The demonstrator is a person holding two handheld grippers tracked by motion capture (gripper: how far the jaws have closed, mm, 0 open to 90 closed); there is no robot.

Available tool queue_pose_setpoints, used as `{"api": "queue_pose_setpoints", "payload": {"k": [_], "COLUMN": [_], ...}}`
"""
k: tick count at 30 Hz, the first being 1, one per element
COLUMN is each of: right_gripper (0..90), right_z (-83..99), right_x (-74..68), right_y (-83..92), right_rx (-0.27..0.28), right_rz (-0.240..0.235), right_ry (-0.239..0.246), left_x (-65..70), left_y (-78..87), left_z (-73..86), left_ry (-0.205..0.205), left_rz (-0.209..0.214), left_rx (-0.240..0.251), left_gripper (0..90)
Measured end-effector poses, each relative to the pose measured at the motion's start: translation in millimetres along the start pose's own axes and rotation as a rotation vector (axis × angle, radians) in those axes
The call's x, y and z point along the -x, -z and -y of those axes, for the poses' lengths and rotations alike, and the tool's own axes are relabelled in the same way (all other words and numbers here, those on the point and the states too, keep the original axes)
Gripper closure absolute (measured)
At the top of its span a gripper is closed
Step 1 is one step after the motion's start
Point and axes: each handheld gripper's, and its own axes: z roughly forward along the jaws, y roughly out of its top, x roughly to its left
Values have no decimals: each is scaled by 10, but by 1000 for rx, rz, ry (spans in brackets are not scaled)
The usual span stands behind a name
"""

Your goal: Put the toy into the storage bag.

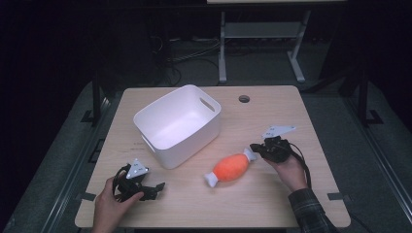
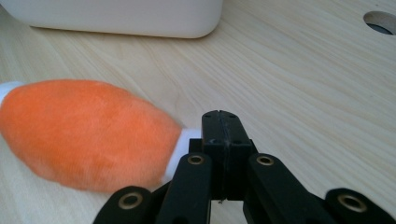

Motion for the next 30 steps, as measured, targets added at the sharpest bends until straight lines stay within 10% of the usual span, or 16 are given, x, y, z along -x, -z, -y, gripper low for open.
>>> {"api": "queue_pose_setpoints", "payload": {"k": [30], "right_gripper": [897], "right_z": [-48], "right_x": [-28], "right_y": [-313], "right_rx": [-80], "right_rz": [-20], "right_ry": [26], "left_x": [0], "left_y": [0], "left_z": [0], "left_ry": [0], "left_rz": [0], "left_rx": [0], "left_gripper": [126]}}
